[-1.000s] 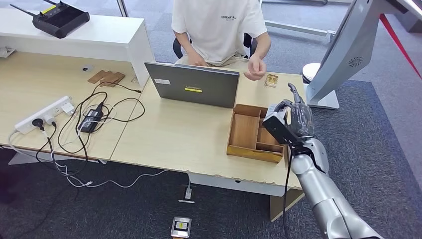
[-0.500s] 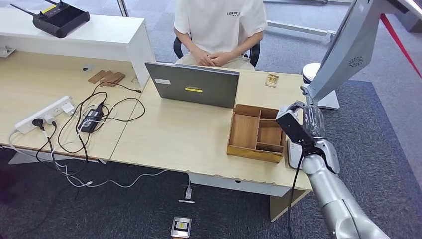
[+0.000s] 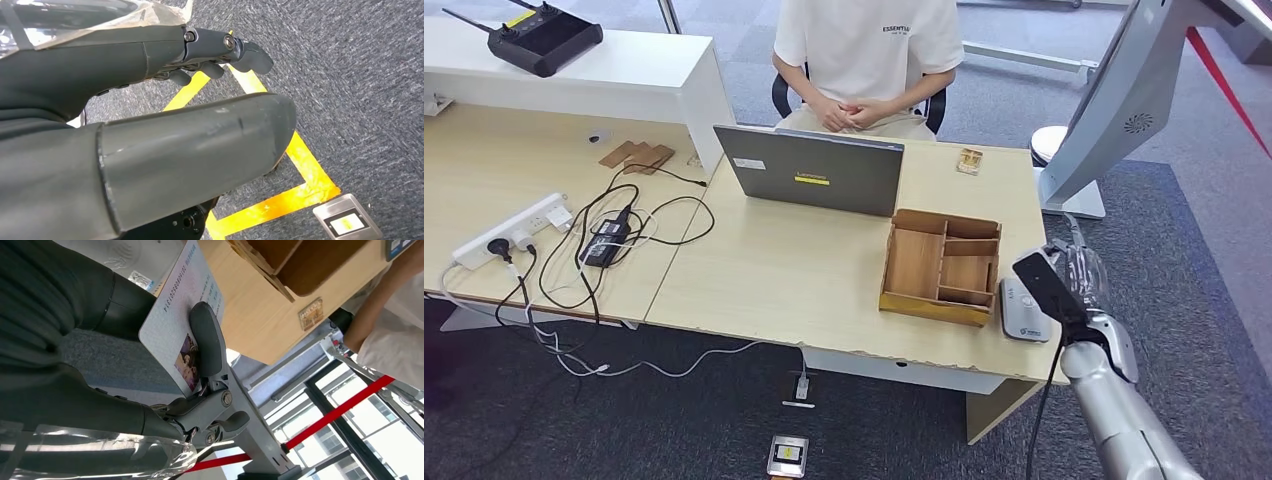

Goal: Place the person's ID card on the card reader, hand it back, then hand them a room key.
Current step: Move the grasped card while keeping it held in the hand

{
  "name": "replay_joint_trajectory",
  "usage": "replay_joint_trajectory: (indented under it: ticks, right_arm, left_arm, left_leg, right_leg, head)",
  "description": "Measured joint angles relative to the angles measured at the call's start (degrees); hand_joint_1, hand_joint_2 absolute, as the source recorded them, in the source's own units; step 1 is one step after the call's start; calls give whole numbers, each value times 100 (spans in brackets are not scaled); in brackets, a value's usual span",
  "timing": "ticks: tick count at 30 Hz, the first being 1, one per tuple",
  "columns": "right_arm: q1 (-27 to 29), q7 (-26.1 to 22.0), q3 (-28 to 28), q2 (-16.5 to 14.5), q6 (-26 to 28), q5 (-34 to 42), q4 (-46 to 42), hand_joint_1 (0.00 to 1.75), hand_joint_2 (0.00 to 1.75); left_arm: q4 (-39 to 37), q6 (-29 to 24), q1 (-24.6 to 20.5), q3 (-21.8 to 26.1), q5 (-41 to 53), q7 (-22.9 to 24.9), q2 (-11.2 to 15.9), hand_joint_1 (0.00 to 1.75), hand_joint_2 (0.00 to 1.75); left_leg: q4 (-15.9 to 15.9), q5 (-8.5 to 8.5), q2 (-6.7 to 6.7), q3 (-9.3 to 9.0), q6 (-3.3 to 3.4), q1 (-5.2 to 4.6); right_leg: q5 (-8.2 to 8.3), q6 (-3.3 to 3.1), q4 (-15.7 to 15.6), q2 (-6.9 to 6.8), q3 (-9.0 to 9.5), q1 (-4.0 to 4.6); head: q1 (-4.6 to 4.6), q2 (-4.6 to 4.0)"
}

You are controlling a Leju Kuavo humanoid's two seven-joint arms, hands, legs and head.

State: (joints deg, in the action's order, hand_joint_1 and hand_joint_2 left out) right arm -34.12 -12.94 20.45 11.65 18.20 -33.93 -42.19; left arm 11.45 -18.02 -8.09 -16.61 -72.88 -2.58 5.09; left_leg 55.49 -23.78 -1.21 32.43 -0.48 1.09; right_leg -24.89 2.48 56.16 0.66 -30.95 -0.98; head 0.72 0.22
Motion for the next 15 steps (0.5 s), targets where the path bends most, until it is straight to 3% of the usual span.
replay_joint_trajectory:
  ticks: [15]
  right_arm:
    - [397,150,-24,54,-76,-108,-8,175,175]
  left_arm:
    - [0,-16,-2,56,-168,124,33,0,0]
  left_leg:
    - [0,0,2,1,0,0]
  right_leg:
    - [0,0,0,0,0,0]
  head:
    - [0,0]
